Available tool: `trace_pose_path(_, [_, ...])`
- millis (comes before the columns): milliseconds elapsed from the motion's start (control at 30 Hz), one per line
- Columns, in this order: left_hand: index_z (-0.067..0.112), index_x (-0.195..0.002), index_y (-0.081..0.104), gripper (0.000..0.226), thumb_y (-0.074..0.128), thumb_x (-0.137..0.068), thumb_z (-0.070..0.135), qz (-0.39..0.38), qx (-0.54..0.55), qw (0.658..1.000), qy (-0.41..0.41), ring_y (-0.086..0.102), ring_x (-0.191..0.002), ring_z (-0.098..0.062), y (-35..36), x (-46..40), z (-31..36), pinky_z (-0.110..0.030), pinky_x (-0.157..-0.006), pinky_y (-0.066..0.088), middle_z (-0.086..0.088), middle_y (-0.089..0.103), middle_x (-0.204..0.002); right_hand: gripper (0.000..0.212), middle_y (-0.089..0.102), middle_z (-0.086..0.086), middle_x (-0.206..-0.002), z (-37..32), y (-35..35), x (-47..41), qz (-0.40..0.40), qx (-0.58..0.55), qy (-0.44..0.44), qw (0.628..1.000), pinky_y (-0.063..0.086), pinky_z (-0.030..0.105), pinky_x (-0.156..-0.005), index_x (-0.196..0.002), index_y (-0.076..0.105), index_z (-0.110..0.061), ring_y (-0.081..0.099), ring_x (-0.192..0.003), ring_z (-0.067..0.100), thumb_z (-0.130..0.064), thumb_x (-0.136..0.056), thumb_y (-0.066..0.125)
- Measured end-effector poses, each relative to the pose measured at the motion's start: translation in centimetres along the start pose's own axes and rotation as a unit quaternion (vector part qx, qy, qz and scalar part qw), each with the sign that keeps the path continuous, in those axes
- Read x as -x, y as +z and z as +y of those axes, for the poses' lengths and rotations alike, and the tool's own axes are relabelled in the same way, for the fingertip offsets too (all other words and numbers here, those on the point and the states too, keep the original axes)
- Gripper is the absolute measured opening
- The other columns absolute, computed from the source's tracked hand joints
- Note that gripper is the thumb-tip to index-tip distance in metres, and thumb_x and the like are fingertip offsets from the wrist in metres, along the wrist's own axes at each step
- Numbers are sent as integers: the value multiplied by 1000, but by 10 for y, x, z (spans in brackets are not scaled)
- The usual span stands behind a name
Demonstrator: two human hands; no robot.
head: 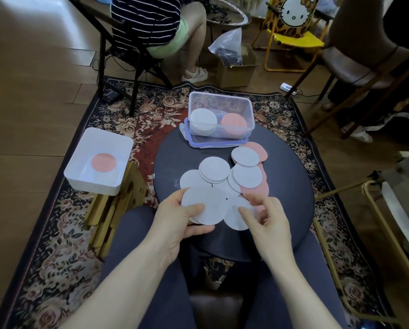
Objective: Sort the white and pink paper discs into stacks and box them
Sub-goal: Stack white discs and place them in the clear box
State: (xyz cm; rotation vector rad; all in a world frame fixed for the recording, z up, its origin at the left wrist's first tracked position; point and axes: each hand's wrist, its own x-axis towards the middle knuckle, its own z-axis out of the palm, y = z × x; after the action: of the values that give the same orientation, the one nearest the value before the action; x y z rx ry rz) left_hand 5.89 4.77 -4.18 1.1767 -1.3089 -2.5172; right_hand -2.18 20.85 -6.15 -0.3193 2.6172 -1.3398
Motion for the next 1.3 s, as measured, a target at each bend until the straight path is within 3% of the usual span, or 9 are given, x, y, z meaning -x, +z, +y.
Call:
trace_pose_path(100, [10, -100, 63, 22, 54, -90, -7, 27, 29, 999, -20, 69, -85, -29, -1, -2, 1, -40, -60, 61, -11, 69, -101, 44, 43, -19, -108, 2, -5, 3, -52, 96, 37, 993, 46, 31, -78, -114, 56, -38, 56, -84, 0, -42, -74, 75])
trace_pose_path(233, [9, -99, 63, 22, 50, -91, -7, 38, 52, 997, -44, 68, -86, -30, -2, -3, 2, -42, -61, 61, -13, 68, -101, 57, 37, -19, -115, -2, -3, 7, -62, 145, 25, 987, 45, 33, -77, -123, 51, -37, 53, -91, 8, -43, -72, 77])
trace_pose_path(433, [8, -100, 63, 20, 49, -92, -4, 34, 60, 996, -54, 69, -86, -30, -2, -3, 2, -45, -65, 60, -14, 70, -101, 45, 48, -16, -108, -4, -1, 4, -40, 86, 58, 994, 36, 31, -69, -103, 41, -33, 52, -90, 13, -30, -75, 76])
trace_pose_path(600, [9, -101, 62, 15, 48, -97, 9, 31, 66, 996, -53, 69, -85, -28, 0, -1, 3, -46, -68, 60, -12, 70, -101, 34, 57, -17, -91, 2, -5, 1, -25, 14, 63, 998, 37, 13, -64, -104, 48, -33, 54, -79, -1, -13, -84, 66])
trace_pose_path(733, [8, -101, 61, 16, 45, -99, 11, 31, 70, 995, -58, 68, -89, -30, 0, 0, 4, -50, -72, 58, -13, 69, -102, 22, 64, -7, -88, 3, -8, 1, 16, -112, 84, 990, 44, 23, -73, -93, 59, -29, 57, -76, 10, -8, -89, 61])
trace_pose_path(900, [8, -111, 62, 22, 44, -99, 12, 20, 55, 996, -67, 68, -98, -32, -1, 0, 2, -48, -72, 59, -13, 71, -106, 3, 55, -6, -68, -2, -7, 2, 6, -235, 130, 963, 36, 19, -50, -91, 63, -14, 42, -50, 8, -11, -89, 63])
trace_pose_path(967, [9, -111, 64, 24, 44, -98, 12, 6, 43, 997, -67, 69, -96, -31, -1, 0, 0, -48, -73, 59, -12, 72, -105, 2, 54, -3, -63, -6, -2, 4, -23, -248, 130, 960, 34, 18, -44, -89, 63, -11, 38, -45, 8, -10, -88, 65])
trace_pose_path(1133, [9, -107, 68, 21, 49, -97, 11, -23, 22, 998, -61, 72, -84, -26, -1, 0, -1, -42, -67, 60, -10, 75, -98, 4, 52, -1, -54, -18, 7, 6, -77, -207, 129, 967, 38, 23, -50, -88, 60, -15, 42, -43, 11, -12, -89, 63])
trace_pose_path(1300, [8, -106, 68, 20, 59, -90, 2, -16, 0, 999, -47, 72, -87, -27, 1, 0, -3, -36, -62, 60, -13, 74, -101, 3, 62, -3, -73, -24, 12, 3, -89, -187, 101, 973, 42, 17, -51, -92, 64, -15, 49, -54, 7, -14, -89, 63])
